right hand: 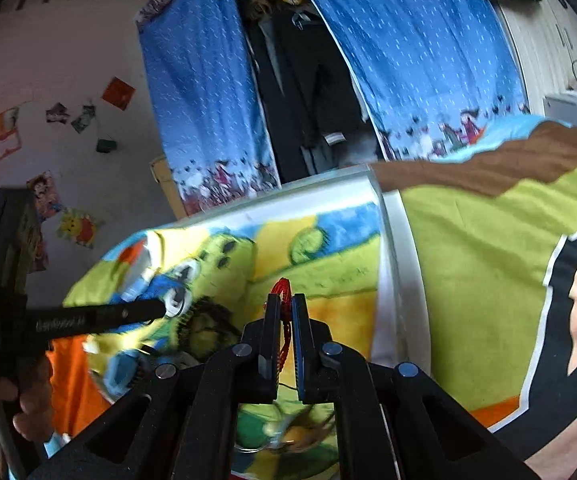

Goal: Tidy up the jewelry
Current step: 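Carry the hoops with the left tool while the right tool carries the bracelet over the tray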

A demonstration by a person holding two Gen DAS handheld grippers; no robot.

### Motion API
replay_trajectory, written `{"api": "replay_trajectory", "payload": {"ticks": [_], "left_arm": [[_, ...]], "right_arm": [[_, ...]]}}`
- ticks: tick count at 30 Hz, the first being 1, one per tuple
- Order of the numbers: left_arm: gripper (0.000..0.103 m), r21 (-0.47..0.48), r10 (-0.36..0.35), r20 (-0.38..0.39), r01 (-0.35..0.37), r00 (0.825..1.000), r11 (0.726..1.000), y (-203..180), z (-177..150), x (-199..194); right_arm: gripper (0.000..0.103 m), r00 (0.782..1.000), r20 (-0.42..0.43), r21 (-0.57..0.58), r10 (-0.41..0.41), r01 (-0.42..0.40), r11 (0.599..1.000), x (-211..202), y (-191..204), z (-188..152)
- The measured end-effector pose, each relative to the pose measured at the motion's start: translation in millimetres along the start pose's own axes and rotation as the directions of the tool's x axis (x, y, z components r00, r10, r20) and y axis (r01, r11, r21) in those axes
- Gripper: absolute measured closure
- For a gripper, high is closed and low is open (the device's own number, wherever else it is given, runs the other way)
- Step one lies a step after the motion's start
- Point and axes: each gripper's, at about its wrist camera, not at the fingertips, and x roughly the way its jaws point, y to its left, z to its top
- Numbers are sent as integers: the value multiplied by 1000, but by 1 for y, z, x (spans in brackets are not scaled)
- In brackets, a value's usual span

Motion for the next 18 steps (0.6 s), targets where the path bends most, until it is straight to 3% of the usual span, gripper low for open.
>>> {"api": "replay_trajectory", "payload": {"ticks": [9, 18], "left_arm": [[101, -35, 4, -70, -7, 998, 999, 12, 2, 32], [100, -43, 31, -115, -36, 993, 998, 11, 4, 25]], "right_arm": [[97, 999, -51, 26, -10, 12, 1000, 15, -9, -8], [96, 997, -65, -2, -48, 48, 999, 15, -7, -6]]}}
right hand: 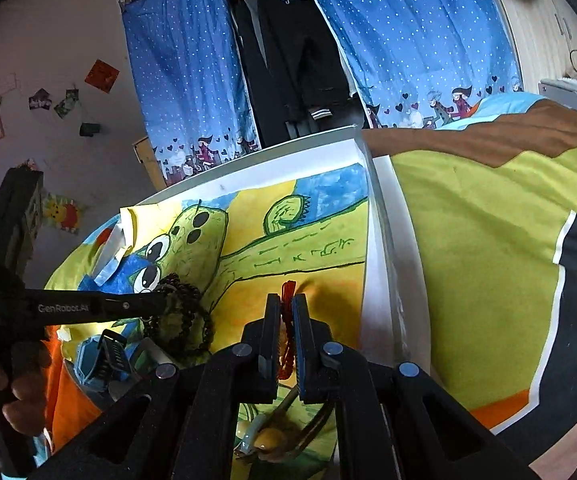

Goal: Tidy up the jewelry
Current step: 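Carry the hoops with the left tool while the right tool carries the bracelet over the tray, then open the left tool over the tray while the right tool opens, releasing the bracelet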

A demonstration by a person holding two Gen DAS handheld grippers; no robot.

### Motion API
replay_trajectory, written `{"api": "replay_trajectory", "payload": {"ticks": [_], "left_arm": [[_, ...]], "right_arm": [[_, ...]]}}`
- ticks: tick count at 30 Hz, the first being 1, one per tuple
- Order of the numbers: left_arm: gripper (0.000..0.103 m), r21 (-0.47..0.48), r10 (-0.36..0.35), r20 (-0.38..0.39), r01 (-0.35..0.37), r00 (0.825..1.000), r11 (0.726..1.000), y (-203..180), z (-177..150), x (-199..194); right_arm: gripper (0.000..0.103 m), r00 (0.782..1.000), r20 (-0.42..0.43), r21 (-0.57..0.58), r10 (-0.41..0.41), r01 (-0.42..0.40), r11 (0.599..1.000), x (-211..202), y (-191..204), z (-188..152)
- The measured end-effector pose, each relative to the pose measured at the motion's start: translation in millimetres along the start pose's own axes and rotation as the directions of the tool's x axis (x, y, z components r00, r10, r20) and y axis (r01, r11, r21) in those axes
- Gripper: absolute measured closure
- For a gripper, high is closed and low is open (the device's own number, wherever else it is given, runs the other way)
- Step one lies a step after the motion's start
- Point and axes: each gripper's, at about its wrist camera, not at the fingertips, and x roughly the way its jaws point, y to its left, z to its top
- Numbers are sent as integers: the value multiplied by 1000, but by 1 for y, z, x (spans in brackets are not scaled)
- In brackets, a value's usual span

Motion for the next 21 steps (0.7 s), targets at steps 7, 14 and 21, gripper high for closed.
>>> {"api": "replay_trajectory", "payload": {"ticks": [7, 14, 21], "left_arm": [[53, -9, -16, -22, 16, 1000, 1000, -6, 5, -24], [43, -26, 10, -8, -10, 1000, 1000, -11, 5, -61], [27, -14, 39, 142, -37, 989, 999, -22, -15, -119]], "right_arm": [[80, 1000, 7, 2, -13, 13, 1000, -6, -3, 6], [56, 998, 51, -17, -23, 24, 1000, -29, 0, 14], [28, 990, 139, -45, -24, 30, 999, -65, 10, 22]]}}
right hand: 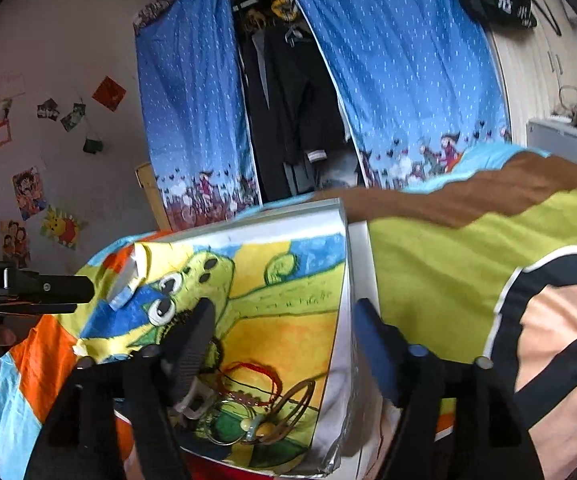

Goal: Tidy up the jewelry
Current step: 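Open the left tool over the tray while the right tool opens, releasing the bracelet, then withdraw both tools from the tray back toward the gold chain and white clip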

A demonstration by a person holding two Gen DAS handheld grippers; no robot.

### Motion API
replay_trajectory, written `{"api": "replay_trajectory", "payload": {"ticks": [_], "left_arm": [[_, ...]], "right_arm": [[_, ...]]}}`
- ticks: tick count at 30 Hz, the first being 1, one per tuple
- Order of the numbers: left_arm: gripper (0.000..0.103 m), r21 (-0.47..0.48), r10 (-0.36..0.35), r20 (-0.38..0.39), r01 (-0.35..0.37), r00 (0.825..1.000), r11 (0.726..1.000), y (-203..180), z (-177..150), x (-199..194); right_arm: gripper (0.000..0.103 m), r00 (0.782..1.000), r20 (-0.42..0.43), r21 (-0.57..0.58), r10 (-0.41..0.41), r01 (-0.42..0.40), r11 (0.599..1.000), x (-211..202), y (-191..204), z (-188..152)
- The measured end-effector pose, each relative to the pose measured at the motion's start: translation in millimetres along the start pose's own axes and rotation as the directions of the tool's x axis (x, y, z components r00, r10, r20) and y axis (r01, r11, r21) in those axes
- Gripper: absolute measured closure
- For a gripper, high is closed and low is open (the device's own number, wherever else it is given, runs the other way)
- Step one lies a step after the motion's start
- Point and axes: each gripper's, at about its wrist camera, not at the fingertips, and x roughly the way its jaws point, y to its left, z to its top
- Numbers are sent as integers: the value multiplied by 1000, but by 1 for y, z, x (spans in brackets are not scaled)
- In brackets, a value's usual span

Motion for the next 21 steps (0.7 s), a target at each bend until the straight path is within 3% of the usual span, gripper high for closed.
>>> {"api": "replay_trajectory", "payload": {"ticks": [4, 6, 7, 10, 13, 21], "left_arm": [[23, 16, 47, 115, -49, 992, 999, -9, -13, -36], [4, 27, 68, 181, -74, 981, 997, -10, -22, -54], [3, 32, 84, 235, -94, 968, 995, -12, -28, -67], [2, 37, 99, 317, -117, 943, 992, -15, -41, -91], [2, 38, 104, 345, -124, 933, 992, -13, -51, -111], [2, 48, 151, 411, -187, 899, 981, -10, -90, -157]], "right_arm": [[9, 998, 68, -17, 17, -16, 1000, -28, 11, 6], [8, 995, 99, -20, 24, -22, 1000, -41, 16, 8], [8, 993, 113, -27, 32, -29, 999, -50, 20, 9], [5, 988, 150, -58, 44, -35, 998, -71, 31, 10], [0, 978, 200, -88, 53, -36, 995, -95, 44, 10], [0, 956, 284, -73, 72, -54, 996, -150, 68, 2]]}}
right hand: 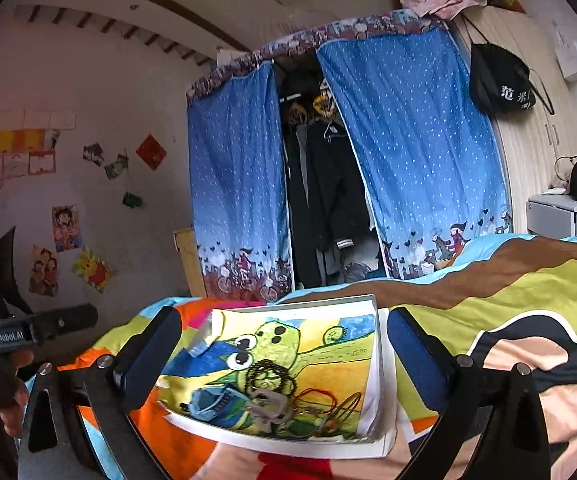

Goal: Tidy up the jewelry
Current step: 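Withdraw both tools from the tray back toward the gold chain and white clip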

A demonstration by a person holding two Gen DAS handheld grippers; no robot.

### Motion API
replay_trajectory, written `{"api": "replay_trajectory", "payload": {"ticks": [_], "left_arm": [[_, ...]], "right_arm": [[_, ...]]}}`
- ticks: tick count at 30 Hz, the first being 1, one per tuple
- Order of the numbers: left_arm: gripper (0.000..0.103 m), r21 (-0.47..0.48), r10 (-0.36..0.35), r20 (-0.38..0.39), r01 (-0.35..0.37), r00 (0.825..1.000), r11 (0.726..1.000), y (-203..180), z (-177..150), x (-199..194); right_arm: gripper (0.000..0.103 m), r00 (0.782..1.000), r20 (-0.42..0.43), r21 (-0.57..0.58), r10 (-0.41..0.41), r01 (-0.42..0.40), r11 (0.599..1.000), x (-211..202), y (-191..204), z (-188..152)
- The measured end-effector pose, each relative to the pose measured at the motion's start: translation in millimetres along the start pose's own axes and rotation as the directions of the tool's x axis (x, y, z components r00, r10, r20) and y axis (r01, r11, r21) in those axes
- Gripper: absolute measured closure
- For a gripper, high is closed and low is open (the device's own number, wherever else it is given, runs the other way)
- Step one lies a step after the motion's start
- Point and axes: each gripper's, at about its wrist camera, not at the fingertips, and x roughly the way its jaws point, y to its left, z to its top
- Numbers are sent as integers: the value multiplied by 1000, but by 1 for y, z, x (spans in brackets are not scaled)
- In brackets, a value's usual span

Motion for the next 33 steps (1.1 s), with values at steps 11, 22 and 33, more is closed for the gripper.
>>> {"api": "replay_trajectory", "payload": {"ticks": [11, 22, 33], "left_arm": [[2, 3, 38, 61, -38, 997, 999, 24, -32, -64], [2, 40, 43, 9, -44, 999, 998, 61, -96, -99], [2, 22, -12, -172, 15, 985, 1000, 86, -151, -93]], "right_arm": [[0, 1000, 5, 8, -4, 4, 1000, -49, 33, -19], [0, 993, -117, -17, -8, 6, 1000, -87, 76, -59], [0, 946, -318, 5, -63, 68, 998, -99, 95, -108]]}}
